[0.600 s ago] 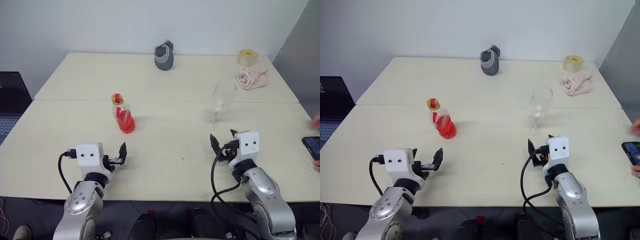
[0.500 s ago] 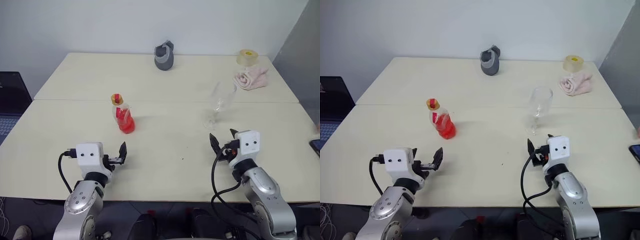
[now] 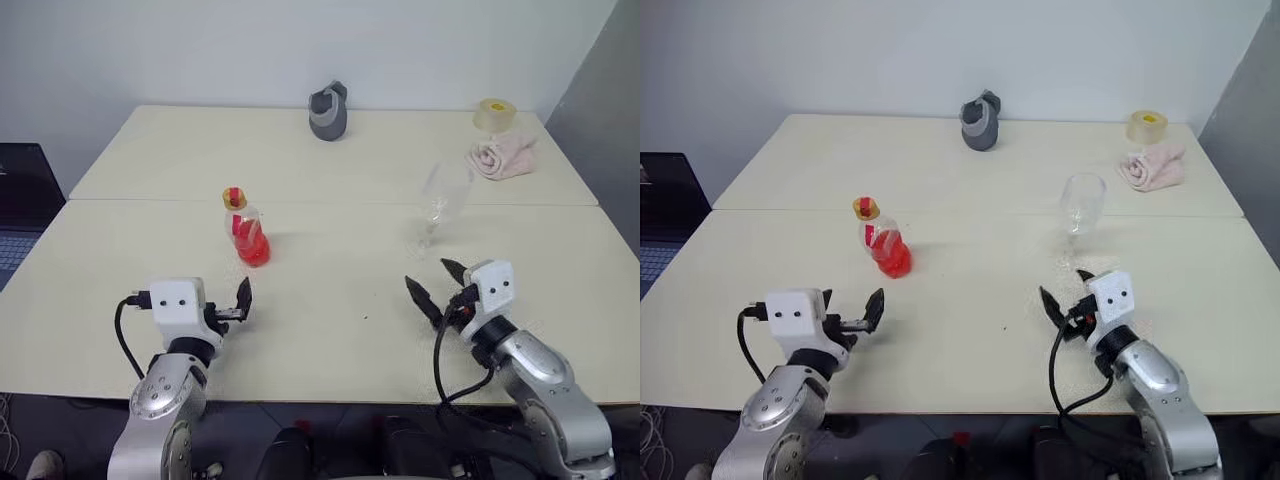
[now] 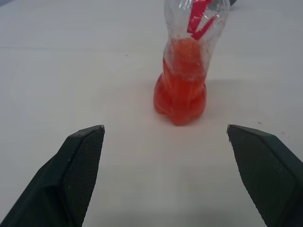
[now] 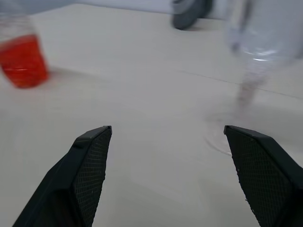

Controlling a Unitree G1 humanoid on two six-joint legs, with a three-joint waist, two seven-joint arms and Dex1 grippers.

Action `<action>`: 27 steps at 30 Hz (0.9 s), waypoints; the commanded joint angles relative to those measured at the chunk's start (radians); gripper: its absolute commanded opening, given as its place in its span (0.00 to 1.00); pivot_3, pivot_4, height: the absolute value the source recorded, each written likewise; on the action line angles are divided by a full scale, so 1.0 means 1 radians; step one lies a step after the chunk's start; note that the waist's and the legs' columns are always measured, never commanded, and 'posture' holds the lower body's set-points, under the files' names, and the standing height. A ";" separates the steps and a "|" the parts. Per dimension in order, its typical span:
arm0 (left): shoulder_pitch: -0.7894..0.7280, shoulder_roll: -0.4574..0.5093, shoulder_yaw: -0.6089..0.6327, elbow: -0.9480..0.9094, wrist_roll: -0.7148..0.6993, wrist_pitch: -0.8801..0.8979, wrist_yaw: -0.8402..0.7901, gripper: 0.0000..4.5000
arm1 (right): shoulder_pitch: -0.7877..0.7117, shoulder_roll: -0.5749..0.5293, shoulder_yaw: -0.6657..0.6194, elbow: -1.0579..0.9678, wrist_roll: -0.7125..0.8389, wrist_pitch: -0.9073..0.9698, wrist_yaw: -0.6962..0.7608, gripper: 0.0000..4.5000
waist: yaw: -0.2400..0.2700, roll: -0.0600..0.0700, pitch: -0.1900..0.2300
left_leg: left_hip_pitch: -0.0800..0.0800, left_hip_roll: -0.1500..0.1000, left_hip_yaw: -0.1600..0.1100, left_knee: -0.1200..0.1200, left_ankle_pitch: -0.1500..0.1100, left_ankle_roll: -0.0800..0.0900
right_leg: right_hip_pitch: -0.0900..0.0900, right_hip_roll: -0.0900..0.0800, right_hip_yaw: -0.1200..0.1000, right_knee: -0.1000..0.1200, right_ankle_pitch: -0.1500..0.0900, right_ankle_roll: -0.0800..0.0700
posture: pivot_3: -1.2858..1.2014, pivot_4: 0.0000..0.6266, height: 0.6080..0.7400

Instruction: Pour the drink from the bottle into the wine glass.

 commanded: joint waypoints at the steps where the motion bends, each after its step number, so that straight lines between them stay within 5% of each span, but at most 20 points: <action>1: -0.027 0.012 -0.008 0.015 0.023 -0.052 -0.003 0.99 | -0.029 -0.036 -0.017 0.010 0.065 -0.049 0.102 0.90 | 0.000 0.000 0.000 | 0.000 0.000 0.000 0.000 0.000 0.000 | 0.000 0.000 0.000 0.000 0.000 0.000 | 0.52 0.24 1.00; 12: -0.152 0.017 -0.037 0.191 0.033 -0.122 -0.034 0.99 | -0.153 -0.077 0.038 0.137 0.116 -0.122 0.284 0.90 | 0.001 0.000 0.000 | 0.000 0.000 0.000 0.000 0.000 0.000 | 0.000 0.000 0.000 0.000 0.000 0.000 | 0.52 0.24 1.00; 27: -0.375 0.040 -0.048 0.475 0.057 -0.269 -0.073 0.99 | -0.224 -0.064 0.049 0.160 0.128 -0.108 0.264 0.90 | 0.002 -0.001 0.000 | -0.001 0.000 -0.001 0.001 0.000 0.000 | -0.001 -0.001 -0.001 0.001 0.000 0.000 | 0.52 0.24 1.00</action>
